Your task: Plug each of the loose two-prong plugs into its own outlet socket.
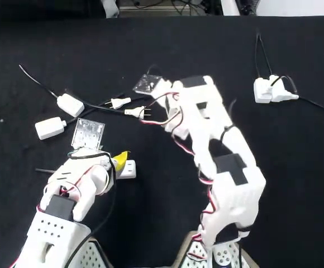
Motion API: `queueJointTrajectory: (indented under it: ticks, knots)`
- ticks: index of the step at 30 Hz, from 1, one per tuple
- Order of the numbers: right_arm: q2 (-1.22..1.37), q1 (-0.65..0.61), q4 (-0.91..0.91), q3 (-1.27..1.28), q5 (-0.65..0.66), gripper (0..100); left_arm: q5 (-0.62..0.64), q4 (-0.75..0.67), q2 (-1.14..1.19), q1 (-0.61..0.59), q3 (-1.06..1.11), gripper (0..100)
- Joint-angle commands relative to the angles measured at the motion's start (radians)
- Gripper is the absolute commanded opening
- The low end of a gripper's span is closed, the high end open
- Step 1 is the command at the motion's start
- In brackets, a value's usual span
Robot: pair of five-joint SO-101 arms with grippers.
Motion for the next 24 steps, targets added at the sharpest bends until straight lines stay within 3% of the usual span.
queueJointTrajectory:
  ticks: [1,11,15,24]
  knots:
    - [0.024,0.031,-0.012,-0.093,0.057,15.8,0.0,0.006,-0.005,0.002,-0.024,23]
    - [0.099,0.037,-0.018,-0.11,0.091,15.5,-0.002,0.006,-0.005,0.002,-0.024,23]
    - [0.101,0.04,-0.018,-0.15,0.084,0.5,-0.002,0.006,-0.005,0.002,-0.024,23]
    - [0.024,0.043,0.035,-0.156,0.034,1.0,-0.002,0.006,-0.005,0.002,-0.025,23]
